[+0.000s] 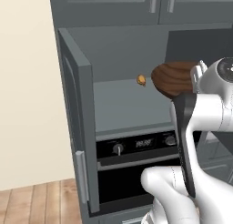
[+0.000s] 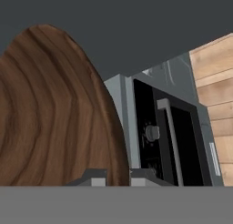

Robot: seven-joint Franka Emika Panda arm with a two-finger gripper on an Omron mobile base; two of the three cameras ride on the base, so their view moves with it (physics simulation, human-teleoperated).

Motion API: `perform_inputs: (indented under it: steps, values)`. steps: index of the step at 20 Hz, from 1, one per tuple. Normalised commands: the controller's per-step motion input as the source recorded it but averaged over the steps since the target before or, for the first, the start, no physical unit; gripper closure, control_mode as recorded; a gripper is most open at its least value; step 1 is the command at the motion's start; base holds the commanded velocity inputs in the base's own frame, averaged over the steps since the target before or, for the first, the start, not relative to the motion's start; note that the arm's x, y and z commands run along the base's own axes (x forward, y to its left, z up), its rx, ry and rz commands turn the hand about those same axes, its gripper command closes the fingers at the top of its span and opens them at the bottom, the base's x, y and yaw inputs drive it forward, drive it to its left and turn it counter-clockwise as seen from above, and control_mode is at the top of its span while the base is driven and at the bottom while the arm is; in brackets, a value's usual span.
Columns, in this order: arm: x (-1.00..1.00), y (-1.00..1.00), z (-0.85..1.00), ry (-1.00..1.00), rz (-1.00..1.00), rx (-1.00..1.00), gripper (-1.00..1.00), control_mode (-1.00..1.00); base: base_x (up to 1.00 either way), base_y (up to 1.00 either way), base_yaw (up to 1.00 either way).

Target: Pick the mug and place it in the sink. Pick the bowl and place it in the open cabinet and then close the cabinet.

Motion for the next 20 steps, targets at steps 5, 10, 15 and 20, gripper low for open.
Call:
perform_inputs:
  steps: [5,10,15,20]
  values:
    - [0.0,0.0,0.0,0.0,0.0,0.0,1.0,1.0,0.0,-0.09,0.16]
    - [0.0,0.0,0.0,0.0,0.0,0.0,1.0,1.0,0.01,-0.09,0.13]
    - [0.0,0.0,0.0,0.0,0.0,0.0,1.0,1.0,0.1,0.0,0.01]
    - [0.0,0.0,0.0,0.0,0.0,0.01,1.0,-1.0,0.04,0.0,0.0]
